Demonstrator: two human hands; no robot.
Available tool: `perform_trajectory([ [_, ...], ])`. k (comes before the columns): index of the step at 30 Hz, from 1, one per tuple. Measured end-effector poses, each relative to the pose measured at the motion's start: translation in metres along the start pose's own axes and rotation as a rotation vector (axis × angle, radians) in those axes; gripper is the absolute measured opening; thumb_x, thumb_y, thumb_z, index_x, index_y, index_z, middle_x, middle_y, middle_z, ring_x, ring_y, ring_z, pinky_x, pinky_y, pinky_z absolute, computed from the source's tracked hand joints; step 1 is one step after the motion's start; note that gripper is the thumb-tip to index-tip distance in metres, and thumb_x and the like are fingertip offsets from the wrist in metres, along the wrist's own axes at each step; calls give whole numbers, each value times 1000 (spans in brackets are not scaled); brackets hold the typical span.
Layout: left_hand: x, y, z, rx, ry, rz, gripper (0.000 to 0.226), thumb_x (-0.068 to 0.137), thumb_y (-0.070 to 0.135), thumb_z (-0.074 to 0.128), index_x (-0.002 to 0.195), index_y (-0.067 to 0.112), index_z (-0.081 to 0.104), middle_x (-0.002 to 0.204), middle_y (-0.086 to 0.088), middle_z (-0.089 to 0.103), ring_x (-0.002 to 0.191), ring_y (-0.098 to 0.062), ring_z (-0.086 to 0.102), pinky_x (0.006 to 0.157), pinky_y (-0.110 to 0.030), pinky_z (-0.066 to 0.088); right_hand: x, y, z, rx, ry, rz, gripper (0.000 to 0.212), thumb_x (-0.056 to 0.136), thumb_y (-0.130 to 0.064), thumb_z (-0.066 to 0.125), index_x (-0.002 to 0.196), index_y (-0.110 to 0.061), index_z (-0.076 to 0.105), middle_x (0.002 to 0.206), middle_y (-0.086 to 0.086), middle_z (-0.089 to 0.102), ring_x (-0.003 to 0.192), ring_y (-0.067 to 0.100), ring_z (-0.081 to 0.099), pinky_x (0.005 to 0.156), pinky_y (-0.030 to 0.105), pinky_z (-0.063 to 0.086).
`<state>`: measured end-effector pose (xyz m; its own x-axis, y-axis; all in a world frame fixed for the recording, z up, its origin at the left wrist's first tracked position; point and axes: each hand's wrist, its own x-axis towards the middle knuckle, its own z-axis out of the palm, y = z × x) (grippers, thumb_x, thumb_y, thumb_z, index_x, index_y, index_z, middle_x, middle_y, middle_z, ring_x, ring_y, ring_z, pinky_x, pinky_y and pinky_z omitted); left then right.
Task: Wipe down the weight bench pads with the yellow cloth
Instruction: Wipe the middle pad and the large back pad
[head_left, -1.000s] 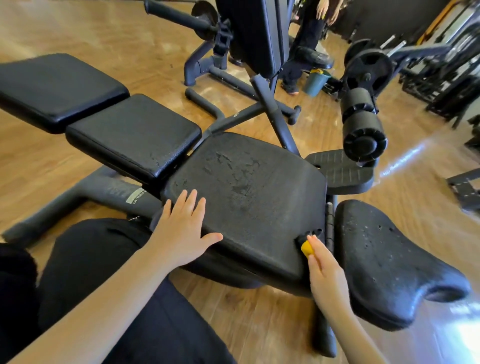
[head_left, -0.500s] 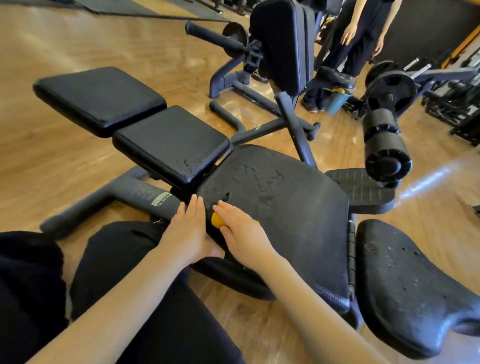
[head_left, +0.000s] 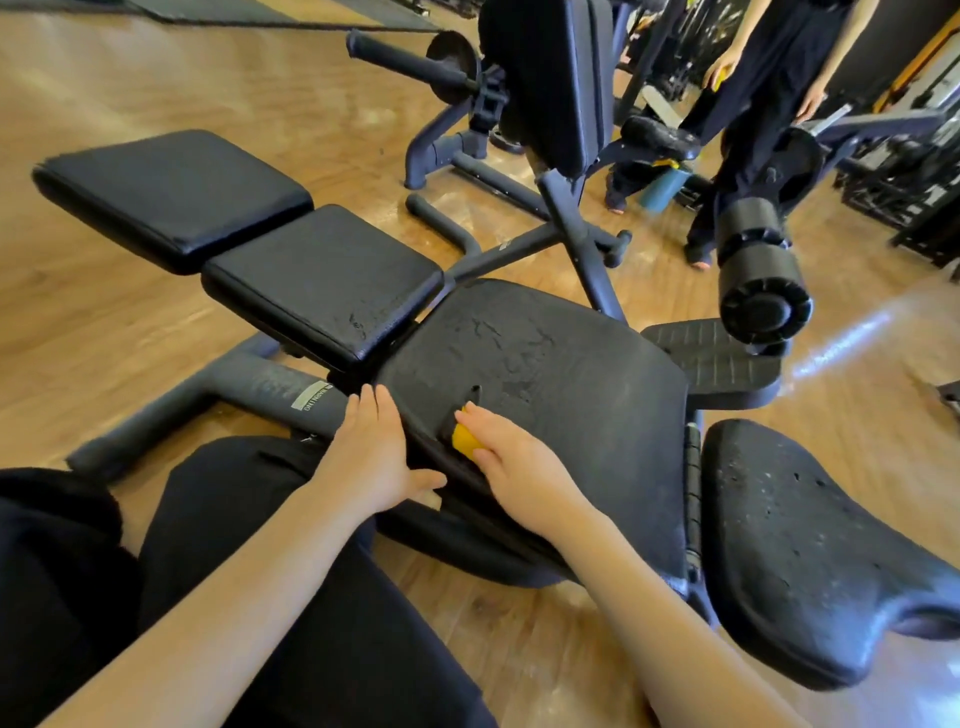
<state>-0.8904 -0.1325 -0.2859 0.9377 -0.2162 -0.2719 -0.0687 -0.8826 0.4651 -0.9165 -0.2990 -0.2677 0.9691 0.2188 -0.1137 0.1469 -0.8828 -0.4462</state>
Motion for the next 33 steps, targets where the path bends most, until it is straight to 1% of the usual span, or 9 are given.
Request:
perform_trajectory([
  [5,3,4,0,36,-13,-11,117,79,56,63,144,-3,-13,155,-20,-11,144,-32,-6,118,-40,8,-79,75,-24,97,154,261,45,96,-16,43,137,-33,36,141,-23,31,131,-4,25,109,14,14],
  [8,3,3,3,47,-17,-14,117,79,57,61,144,-3,-14,155,-19,-13,144,-32,-7,118,-40,9,-117,108,-31,218,282,449,44,96,-14,43,134,-36,37,142,-13,35,135,8,30,110,20,17],
  [9,4,2,3,48,-21,-11,117,79,58,61,144,-3,-14,155,-19,-13,144,-32,-7,118,-40,9,-121,113,-31,222,307,485,43,96,-14,43,135,-32,38,144,-9,36,135,11,31,109,19,17],
  [12,2,2,2,33,-17,-5,115,80,56,61,144,-3,-14,155,-19,-13,144,-31,-7,118,-39,7,-116,113,-26,178,351,525,43,97,-15,39,139,-19,36,148,-4,32,138,14,28,111,21,17],
  [16,-4,4,1,39,-9,10,112,82,53,60,144,-1,-15,156,-17,-13,144,-30,-9,116,-37,4,-99,107,-26,138,346,534,44,99,-21,34,143,-19,30,152,-3,25,141,13,18,115,27,13],
  [19,-3,4,2,21,6,-16,114,80,54,62,145,0,-14,156,-17,-11,144,-31,-7,117,-39,6,-79,94,-29,68,281,450,45,99,-24,35,143,-22,28,152,-6,23,142,11,16,114,27,13],
  [23,-2,7,1,33,-8,-38,115,79,54,63,145,0,-14,156,-16,-11,145,-31,-6,117,-40,7,-33,56,-23,-75,104,206,46,98,-22,35,143,-25,26,153,-11,20,142,8,12,114,28,13],
  [26,-1,8,-1,89,-7,-47,116,79,58,60,144,-2,-14,156,-18,-11,144,-30,-8,117,-38,2,10,18,-13,-91,1,33,46,99,-20,34,143,-24,25,153,-10,19,142,9,11,115,29,13],
  [33,-1,5,-5,62,-40,-16,114,82,57,58,143,-4,-17,155,-19,-14,144,-30,-12,115,-37,-6,106,-33,11,-36,-21,-119,44,99,-16,35,142,-20,30,153,-4,25,142,12,16,113,29,18],
])
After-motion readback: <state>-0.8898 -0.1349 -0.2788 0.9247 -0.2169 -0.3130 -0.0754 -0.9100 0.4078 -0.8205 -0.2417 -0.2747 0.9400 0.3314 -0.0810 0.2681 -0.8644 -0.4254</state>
